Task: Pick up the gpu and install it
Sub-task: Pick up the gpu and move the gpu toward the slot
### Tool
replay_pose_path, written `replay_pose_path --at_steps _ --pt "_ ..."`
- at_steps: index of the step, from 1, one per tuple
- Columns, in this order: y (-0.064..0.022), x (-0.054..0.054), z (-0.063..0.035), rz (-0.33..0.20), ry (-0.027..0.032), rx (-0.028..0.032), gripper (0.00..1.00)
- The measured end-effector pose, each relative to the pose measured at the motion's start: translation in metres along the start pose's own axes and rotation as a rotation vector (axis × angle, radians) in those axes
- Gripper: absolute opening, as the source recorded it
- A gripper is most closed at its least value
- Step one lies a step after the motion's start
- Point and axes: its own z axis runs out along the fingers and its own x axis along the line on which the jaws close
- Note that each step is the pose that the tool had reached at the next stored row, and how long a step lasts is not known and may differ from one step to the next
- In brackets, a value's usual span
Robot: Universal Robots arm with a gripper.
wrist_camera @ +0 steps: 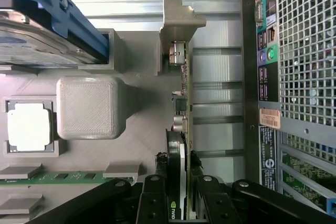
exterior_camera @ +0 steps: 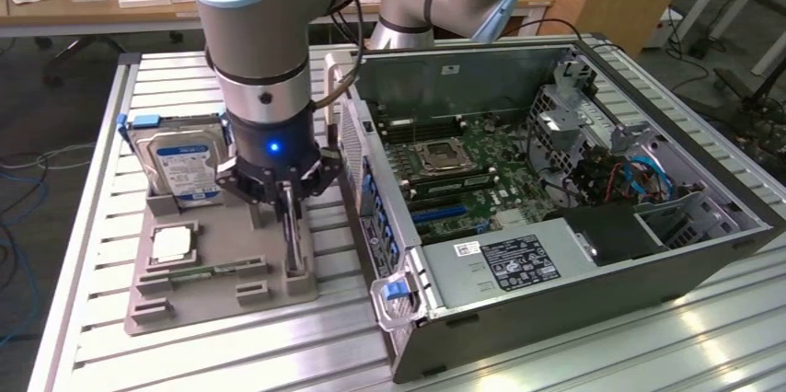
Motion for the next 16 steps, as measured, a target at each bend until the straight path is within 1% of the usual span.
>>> replay_pose_path --at_steps 9,16 --pt "0.0009 0.000 -0.0194 0.000 0.0000 -0.0001 0.27" --pt "0.0014 -0.001 -0.0316 0.000 0.0000 0.0000 0.27"
